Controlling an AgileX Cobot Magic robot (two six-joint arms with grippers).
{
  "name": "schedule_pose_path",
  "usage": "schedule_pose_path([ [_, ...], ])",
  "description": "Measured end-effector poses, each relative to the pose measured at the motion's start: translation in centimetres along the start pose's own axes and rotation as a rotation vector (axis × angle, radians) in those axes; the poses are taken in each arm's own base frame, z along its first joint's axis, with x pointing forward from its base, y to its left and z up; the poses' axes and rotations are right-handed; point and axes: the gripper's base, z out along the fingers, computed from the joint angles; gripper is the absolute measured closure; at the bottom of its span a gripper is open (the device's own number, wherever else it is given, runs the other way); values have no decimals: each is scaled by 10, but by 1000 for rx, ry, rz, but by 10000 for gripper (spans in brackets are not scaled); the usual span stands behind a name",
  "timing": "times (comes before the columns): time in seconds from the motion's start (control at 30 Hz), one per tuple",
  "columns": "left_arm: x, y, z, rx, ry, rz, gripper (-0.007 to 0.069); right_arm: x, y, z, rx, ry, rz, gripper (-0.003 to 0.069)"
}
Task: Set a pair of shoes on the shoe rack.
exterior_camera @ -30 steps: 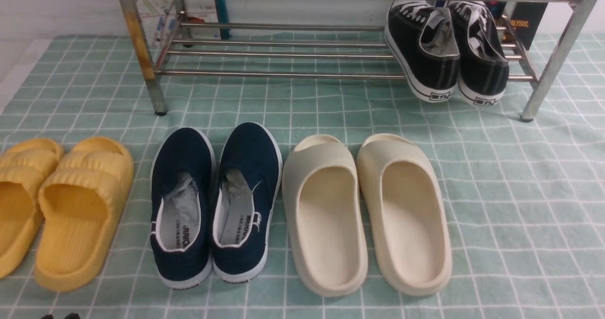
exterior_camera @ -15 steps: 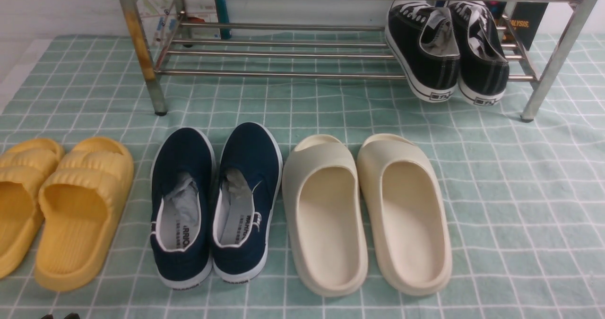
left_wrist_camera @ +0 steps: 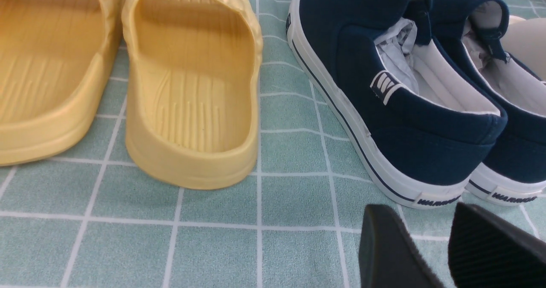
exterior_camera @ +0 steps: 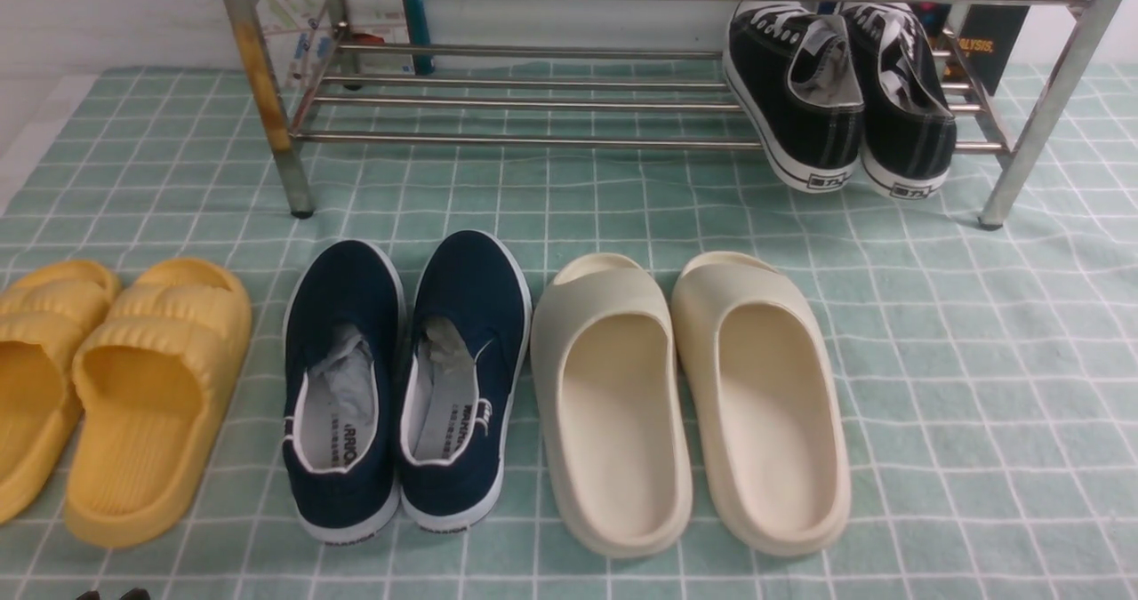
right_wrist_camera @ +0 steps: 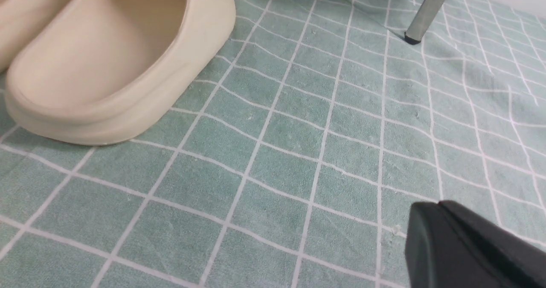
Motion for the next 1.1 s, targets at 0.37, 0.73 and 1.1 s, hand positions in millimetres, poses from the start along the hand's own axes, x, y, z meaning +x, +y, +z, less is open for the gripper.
schedule_pose_path([
  [0.37, 0, 0, 0, 0, 0, 0, 386, 0, -1, 0, 13, -4, 0, 622],
  [0.73, 0, 0, 0, 0, 0, 0, 386, 0, -3, 0, 42, 1, 62, 605],
  [1.1, 0, 0, 0, 0, 0, 0, 386, 3, -10, -1, 133, 18, 239, 589],
])
